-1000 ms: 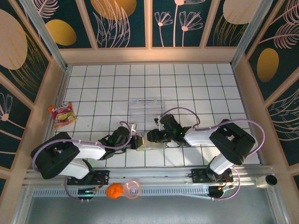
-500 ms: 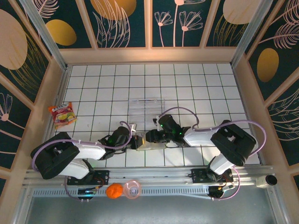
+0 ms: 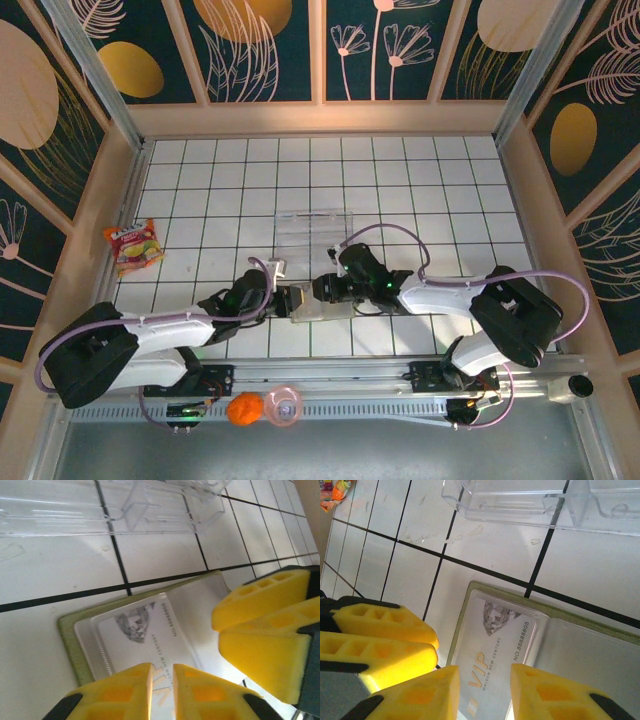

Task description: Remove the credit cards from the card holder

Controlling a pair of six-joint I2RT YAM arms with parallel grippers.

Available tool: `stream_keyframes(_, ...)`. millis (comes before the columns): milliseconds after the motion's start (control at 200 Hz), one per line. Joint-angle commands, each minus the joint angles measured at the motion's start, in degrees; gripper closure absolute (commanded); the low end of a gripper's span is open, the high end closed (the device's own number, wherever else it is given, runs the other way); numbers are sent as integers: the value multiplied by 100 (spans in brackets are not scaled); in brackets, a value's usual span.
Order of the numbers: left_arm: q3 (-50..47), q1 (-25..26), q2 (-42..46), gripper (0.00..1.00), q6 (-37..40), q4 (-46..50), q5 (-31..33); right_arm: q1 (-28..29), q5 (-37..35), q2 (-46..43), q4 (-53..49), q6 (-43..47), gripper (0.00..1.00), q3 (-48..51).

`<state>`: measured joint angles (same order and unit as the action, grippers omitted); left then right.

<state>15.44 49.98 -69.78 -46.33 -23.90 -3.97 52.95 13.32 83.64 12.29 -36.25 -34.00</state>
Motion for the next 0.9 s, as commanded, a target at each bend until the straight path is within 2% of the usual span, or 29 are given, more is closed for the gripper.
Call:
stream_keyframes(0,31,-5,120,78,176,307,345,29,-91,89,-324,375,70,-277)
stream_keyframes(115,10,-36,58,76,212,128,316,-3,-192,205,-457,501,71,-345)
stream_keyframes(220,99,-31,-128,70,308,-48,182,-19,-435,256,-649,674,66,-428)
stream_keyframes(295,142,-41,-242,67,352,-125,148,-109,-109,215,-434,743,66,-361)
stream_keyframes(375,184,-32,-382,70,368,-149,119,-161,244,248,-201,751,66,-318)
stream_keyframes(636,170,-31,-712,80,356,-238,84,-160,522,555,24,681,65,-371)
stream_keyframes(896,141,-30,-998,83,290,-460,-16,-131,678,658,152,611,66,-318)
